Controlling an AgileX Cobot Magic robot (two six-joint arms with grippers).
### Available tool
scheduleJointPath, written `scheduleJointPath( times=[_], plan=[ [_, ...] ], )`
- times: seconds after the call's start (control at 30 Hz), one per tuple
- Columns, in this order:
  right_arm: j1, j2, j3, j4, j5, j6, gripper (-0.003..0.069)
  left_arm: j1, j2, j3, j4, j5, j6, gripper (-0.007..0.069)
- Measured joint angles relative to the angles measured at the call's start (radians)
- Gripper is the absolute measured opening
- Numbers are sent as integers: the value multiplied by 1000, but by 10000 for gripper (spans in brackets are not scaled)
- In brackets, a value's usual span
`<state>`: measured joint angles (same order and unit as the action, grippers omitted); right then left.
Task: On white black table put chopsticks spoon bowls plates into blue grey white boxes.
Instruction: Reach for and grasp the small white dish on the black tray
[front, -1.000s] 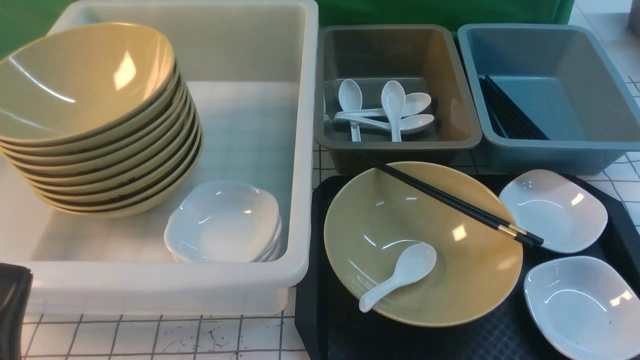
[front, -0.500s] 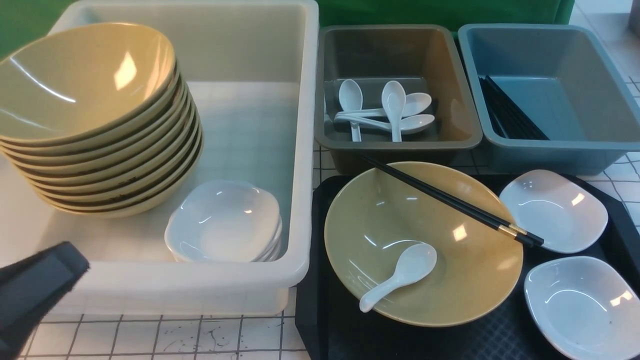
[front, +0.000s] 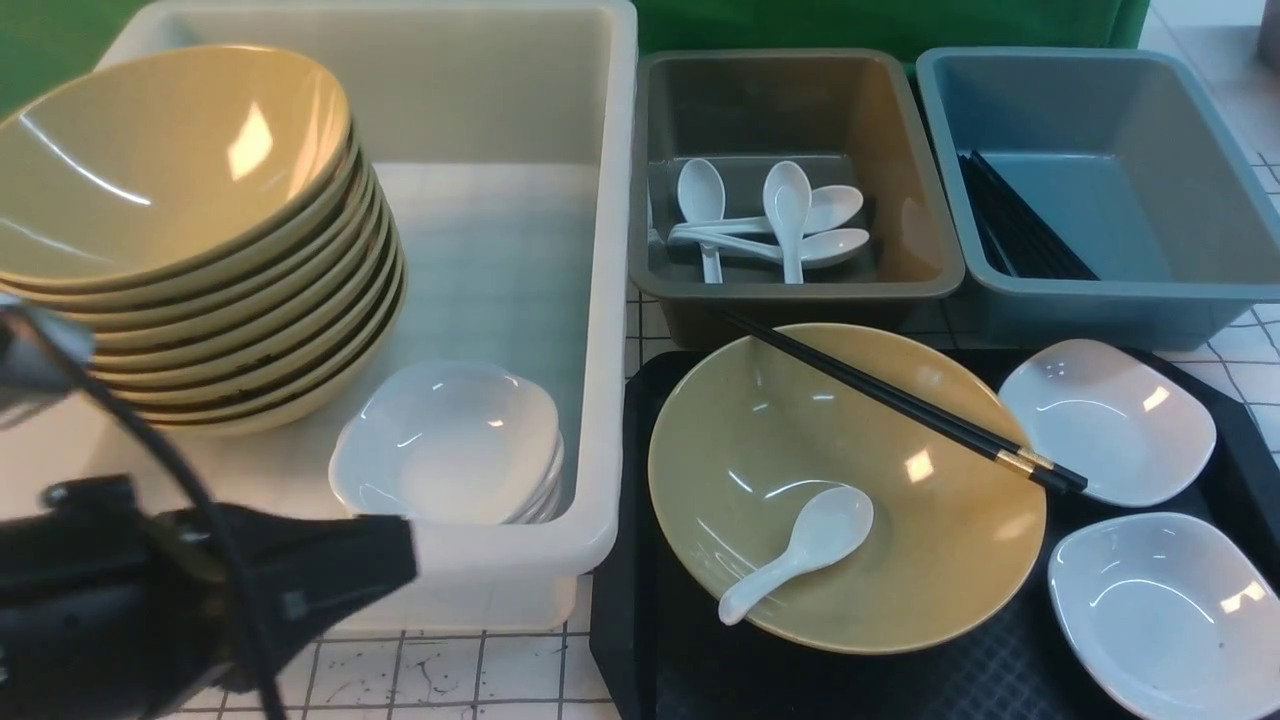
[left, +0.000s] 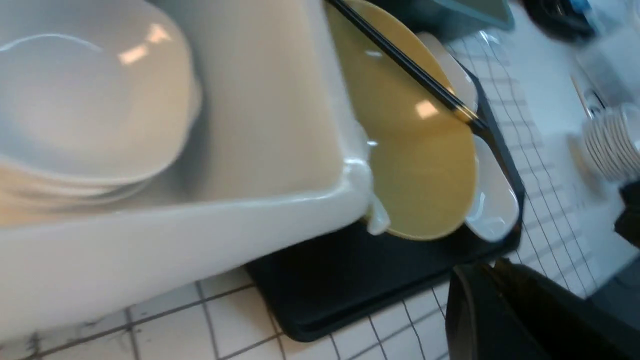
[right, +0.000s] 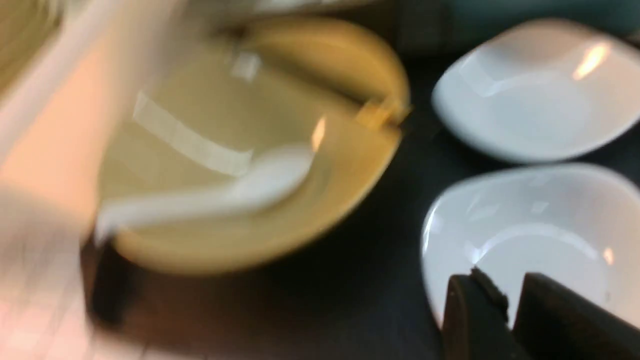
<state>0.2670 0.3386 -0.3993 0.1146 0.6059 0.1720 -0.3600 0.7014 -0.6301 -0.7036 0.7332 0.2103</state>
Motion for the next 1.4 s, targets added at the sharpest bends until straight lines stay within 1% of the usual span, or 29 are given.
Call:
scheduleJointPath(
  times=[0.03,0.07,0.1,0.13,0.2,0.23,0.27,0.3,0.4,0.53,0.57,0.6,0.67,0.8,0.83,0.9,1.0,1.07,1.13,1.2,1.3,1.33,1.4],
  plan=[
    [4,26,-11,0,14,-8,137,-10,5,-3,-3,-1,4,-1],
    [31,130,-103,-1,142,-74,137,-48,48,-33,-10,-11,18,-1],
    [33,142,-103,-1,156,-81,137,-52,52,-37,-10,-11,18,-1],
    [45,241,-171,-2,250,-134,137,-85,85,-64,-12,-22,30,-1],
    [49,340,-228,-3,348,-199,137,-109,110,-98,-13,-38,44,-1],
    [51,388,-250,-4,393,-236,137,-122,124,-118,-14,-49,56,-1],
    [51,406,-256,-4,399,-242,138,-126,126,-121,-14,-51,63,-1],
    [52,470,-273,-4,432,-281,141,-134,135,-142,-18,-71,86,-1],
    [52,574,-279,-6,440,-332,163,-138,136,-150,-21,-105,119,-1],
    [55,686,-279,-6,380,-368,246,-138,136,-151,-33,-129,131,-1],
    [56,691,-279,-6,372,-370,251,-138,136,-151,-34,-129,133,-1],
    [67,717,-279,-7,352,-377,277,-138,136,-151,-38,-129,142,-1],
    [104,737,-279,-7,329,-374,295,-138,136,-151,-46,-129,156,-1],
    [235,743,-279,-32,319,-315,300,-140,136,-151,-69,-126,223,-1],
    [242,743,-279,-36,319,-311,300,-140,136,-151,-72,-126,233,-1],
    [311,743,-275,-139,317,-234,300,-142,136,-152,-120,-126,311,-1],
    [329,743,-260,-281,302,-134,306,-144,136,-158,-219,-127,429,-1],
    [331,743,-240,-342,273,-91,321,-144,136,-159,-298,-125,546,-1],
    [331,743,-215,-359,233,-72,349,-145,136,-159,-354,-114,681,-1],
    [331,743,-178,-366,187,-64,391,-145,136,-159,-406,-89,824,-1],
    [331,743,-145,-376,114,-56,441,-145,136,-159,-441,-54,932,-1],
    [331,744,-137,-378,72,-47,467,-145,136,-159,-454,-45,956,-1],
    [331,749,-135,-383,26,-40,489,-145,136,-159,-474,-43,973,-1]
  ],
)
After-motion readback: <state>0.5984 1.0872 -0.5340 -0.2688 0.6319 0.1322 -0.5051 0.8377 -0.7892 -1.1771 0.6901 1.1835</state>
